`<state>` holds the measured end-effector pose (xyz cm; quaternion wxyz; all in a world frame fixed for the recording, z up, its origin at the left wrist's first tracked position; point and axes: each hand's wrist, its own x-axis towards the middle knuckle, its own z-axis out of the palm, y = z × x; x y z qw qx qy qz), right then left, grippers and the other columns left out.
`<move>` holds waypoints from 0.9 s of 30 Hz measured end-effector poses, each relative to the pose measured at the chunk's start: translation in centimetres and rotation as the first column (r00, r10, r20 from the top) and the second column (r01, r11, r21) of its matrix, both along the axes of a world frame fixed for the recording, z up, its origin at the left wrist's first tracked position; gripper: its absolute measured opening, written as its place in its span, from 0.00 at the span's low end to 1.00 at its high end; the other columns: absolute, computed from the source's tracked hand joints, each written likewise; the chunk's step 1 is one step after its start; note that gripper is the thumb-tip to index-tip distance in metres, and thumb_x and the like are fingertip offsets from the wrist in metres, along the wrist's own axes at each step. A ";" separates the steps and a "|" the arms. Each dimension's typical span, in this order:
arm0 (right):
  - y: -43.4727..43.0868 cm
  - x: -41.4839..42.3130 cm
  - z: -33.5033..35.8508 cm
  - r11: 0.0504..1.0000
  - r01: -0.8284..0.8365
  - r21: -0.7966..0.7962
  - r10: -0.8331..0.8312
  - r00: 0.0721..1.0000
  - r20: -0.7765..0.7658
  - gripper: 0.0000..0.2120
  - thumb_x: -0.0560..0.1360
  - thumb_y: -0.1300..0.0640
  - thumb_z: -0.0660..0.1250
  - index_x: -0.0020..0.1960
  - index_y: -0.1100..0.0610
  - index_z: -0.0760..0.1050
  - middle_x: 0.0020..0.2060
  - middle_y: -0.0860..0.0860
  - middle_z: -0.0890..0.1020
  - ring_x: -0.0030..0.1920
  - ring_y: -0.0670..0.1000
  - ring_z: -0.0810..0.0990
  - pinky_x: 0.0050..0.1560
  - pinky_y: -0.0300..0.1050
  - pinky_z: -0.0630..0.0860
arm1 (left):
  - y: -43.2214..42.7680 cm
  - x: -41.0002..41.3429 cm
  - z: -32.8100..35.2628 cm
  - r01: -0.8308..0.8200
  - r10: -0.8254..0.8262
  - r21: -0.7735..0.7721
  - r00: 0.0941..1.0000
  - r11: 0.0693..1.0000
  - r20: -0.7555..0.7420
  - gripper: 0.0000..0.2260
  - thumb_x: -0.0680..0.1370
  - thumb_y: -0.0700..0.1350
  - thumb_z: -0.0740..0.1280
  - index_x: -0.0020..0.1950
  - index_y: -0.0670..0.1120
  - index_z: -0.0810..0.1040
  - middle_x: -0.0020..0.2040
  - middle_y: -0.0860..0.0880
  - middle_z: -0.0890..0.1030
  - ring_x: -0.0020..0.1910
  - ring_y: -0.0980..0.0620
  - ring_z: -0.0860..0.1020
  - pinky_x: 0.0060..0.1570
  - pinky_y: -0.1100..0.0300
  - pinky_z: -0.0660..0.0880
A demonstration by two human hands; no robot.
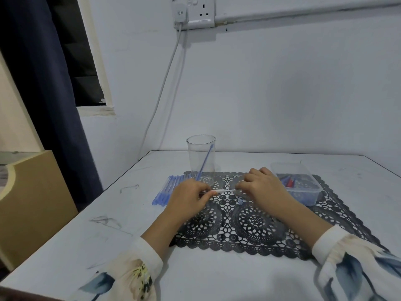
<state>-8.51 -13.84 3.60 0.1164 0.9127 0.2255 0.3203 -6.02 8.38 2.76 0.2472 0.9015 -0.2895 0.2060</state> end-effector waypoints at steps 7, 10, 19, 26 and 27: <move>-1.9 0.8 0.6 0.982 0.191 -0.002 -0.191 0.981 0.033 0.18 0.51 0.65 0.81 0.36 0.49 0.82 0.30 0.47 0.80 0.35 0.52 0.78 0.38 0.47 0.72 | 0.1 -0.1 0.0 0.004 -0.004 -0.012 1.000 1.000 -0.006 0.12 0.76 0.55 0.64 0.49 0.50 0.83 0.37 0.52 0.82 0.36 0.57 0.75 0.35 0.71 0.63; -3.0 1.1 0.5 0.949 0.316 -0.009 -0.316 0.949 -0.017 0.11 0.66 0.60 0.74 0.45 0.47 0.81 0.40 0.45 0.83 0.45 0.50 0.78 0.48 0.47 0.67 | 0.0 -0.1 0.1 0.002 -0.002 -0.016 1.000 1.000 -0.010 0.12 0.76 0.55 0.64 0.49 0.49 0.83 0.36 0.52 0.82 0.36 0.56 0.76 0.34 0.70 0.64; -4.2 1.1 -0.1 0.948 0.282 -0.145 -0.300 0.946 -0.124 0.09 0.76 0.56 0.62 0.52 0.47 0.78 0.50 0.45 0.82 0.57 0.48 0.73 0.59 0.46 0.60 | 0.0 -0.2 0.2 0.004 -0.005 -0.023 1.000 1.000 -0.018 0.12 0.76 0.54 0.65 0.50 0.49 0.83 0.35 0.53 0.81 0.34 0.58 0.74 0.34 0.73 0.62; -4.3 1.2 -0.6 0.960 0.218 -0.174 -0.242 0.961 -0.131 0.07 0.72 0.60 0.68 0.45 0.49 0.80 0.47 0.47 0.84 0.59 0.49 0.75 0.65 0.52 0.58 | 0.0 -0.3 0.0 0.000 -0.001 -0.015 1.000 1.000 -0.012 0.12 0.76 0.53 0.65 0.50 0.49 0.83 0.36 0.51 0.81 0.36 0.56 0.76 0.37 0.69 0.65; -4.3 1.1 -0.6 0.958 0.218 -0.187 -0.245 0.960 -0.138 0.07 0.72 0.60 0.67 0.45 0.49 0.80 0.47 0.47 0.84 0.60 0.49 0.74 0.66 0.52 0.57 | 0.0 -0.2 0.0 0.002 -0.002 -0.017 1.000 1.000 -0.009 0.12 0.76 0.53 0.65 0.50 0.49 0.83 0.36 0.52 0.81 0.36 0.56 0.75 0.37 0.68 0.65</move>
